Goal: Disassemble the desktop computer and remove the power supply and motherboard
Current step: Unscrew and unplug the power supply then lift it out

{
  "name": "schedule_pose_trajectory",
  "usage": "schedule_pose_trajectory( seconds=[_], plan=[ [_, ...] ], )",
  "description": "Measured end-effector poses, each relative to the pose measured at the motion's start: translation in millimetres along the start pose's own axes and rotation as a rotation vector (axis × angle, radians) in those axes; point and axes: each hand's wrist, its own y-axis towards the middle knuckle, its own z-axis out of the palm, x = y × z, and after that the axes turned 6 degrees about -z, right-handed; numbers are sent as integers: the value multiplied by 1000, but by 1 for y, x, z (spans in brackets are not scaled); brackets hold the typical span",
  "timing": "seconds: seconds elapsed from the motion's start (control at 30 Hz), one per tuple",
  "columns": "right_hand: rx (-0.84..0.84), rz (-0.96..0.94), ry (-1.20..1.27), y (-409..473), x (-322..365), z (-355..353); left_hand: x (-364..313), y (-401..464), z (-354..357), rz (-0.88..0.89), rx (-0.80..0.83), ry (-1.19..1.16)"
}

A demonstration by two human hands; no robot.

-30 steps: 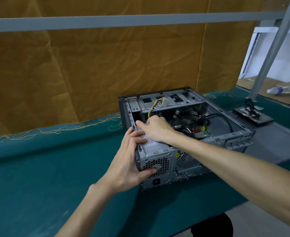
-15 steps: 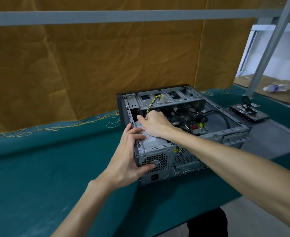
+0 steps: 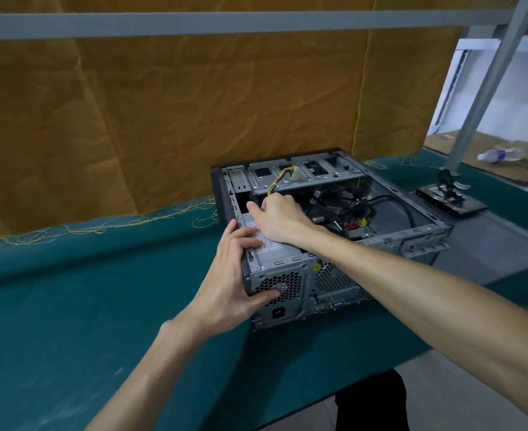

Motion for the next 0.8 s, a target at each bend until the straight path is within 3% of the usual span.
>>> schedule_pose_trajectory(
  seconds=[0.67, 0.8],
  plan=[
    [142, -6, -31, 7, -1, 4, 0, -3, 14, 44, -172, 4],
    [167, 54, -99, 17, 6, 3, -4, -6, 24, 6, -292, 0]
  ],
)
